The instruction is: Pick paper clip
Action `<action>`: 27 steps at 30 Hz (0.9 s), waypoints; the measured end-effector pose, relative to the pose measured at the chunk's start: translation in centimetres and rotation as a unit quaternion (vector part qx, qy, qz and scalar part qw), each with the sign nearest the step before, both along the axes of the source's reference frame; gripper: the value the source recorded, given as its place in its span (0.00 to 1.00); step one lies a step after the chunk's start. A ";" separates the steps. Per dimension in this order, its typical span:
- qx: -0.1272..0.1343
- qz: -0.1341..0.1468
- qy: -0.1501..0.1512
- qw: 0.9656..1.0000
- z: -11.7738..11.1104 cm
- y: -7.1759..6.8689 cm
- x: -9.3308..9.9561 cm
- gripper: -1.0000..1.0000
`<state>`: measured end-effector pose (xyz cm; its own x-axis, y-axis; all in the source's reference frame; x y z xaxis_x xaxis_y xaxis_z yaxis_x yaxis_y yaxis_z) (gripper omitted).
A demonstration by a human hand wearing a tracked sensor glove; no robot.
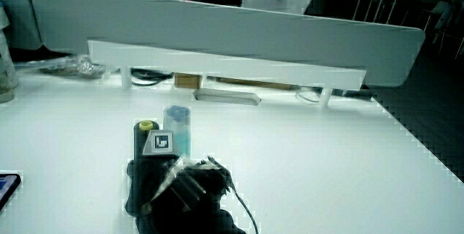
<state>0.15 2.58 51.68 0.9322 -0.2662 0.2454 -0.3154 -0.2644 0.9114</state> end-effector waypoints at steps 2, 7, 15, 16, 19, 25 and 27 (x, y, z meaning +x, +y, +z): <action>0.003 0.004 -0.012 1.000 0.1 0.1 -0.1 0.76; 0.011 0.038 -0.032 0.999 0.9 0.3 0.1 0.87; 0.023 0.030 -0.051 0.998 1.0 0.2 -0.2 1.00; 0.026 0.035 -0.049 0.998 0.9 0.3 -0.1 1.00; 0.022 0.036 -0.059 0.997 0.7 0.3 0.2 1.00; 0.046 0.033 -0.051 0.997 -0.9 -0.4 0.7 1.00; 0.049 0.034 -0.058 0.996 -1.6 -0.7 1.0 1.00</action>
<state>1.16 1.87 50.09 0.9153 -0.2322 0.3291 -0.3964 -0.3754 0.8378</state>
